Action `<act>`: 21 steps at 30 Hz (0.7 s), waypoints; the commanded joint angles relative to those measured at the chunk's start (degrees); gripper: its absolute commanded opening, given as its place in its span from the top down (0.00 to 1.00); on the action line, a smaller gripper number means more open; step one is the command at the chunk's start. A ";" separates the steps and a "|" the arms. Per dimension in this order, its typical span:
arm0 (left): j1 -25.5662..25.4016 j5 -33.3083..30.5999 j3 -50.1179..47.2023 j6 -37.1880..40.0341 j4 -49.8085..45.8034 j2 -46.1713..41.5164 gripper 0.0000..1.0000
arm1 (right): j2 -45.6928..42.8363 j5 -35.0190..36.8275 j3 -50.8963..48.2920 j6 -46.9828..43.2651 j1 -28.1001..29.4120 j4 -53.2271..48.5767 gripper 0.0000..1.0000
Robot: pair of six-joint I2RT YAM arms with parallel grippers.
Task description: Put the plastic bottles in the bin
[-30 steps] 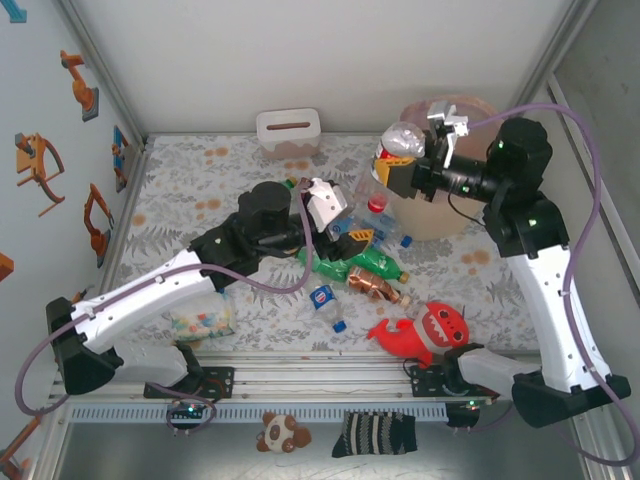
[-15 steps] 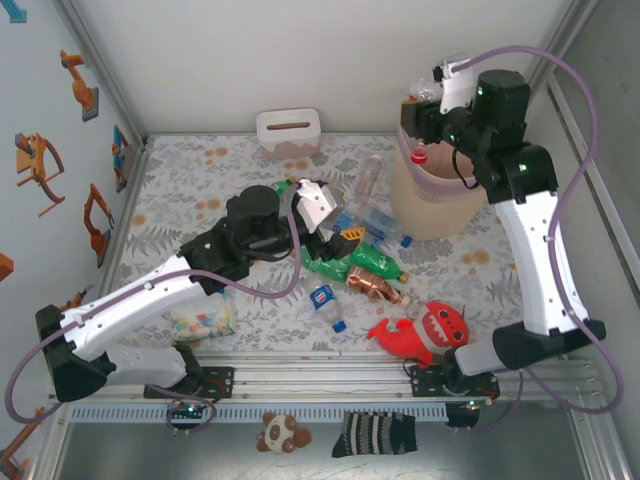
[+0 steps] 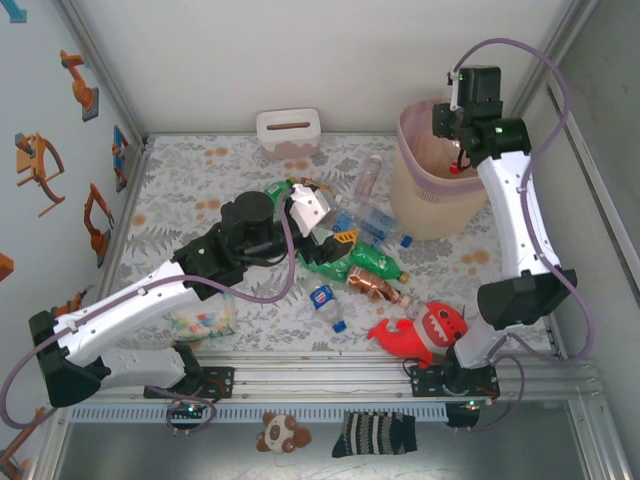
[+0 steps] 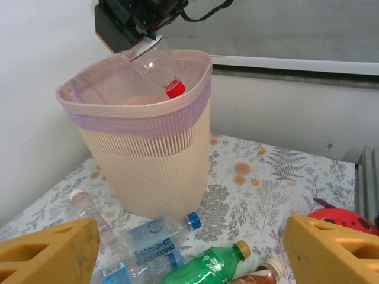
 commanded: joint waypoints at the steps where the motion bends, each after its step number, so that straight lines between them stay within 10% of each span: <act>1: 0.22 -0.73 -0.74 -0.93 0.12 -0.37 0.19 | 2.69 6.35 1.80 -3.53 -1.87 -2.25 0.48; 21: 1.19 -3.06 -0.93 -2.60 -1.95 1.41 0.19 | 21.65 -1.32 0.64 -4.40 -8.94 -4.70 0.48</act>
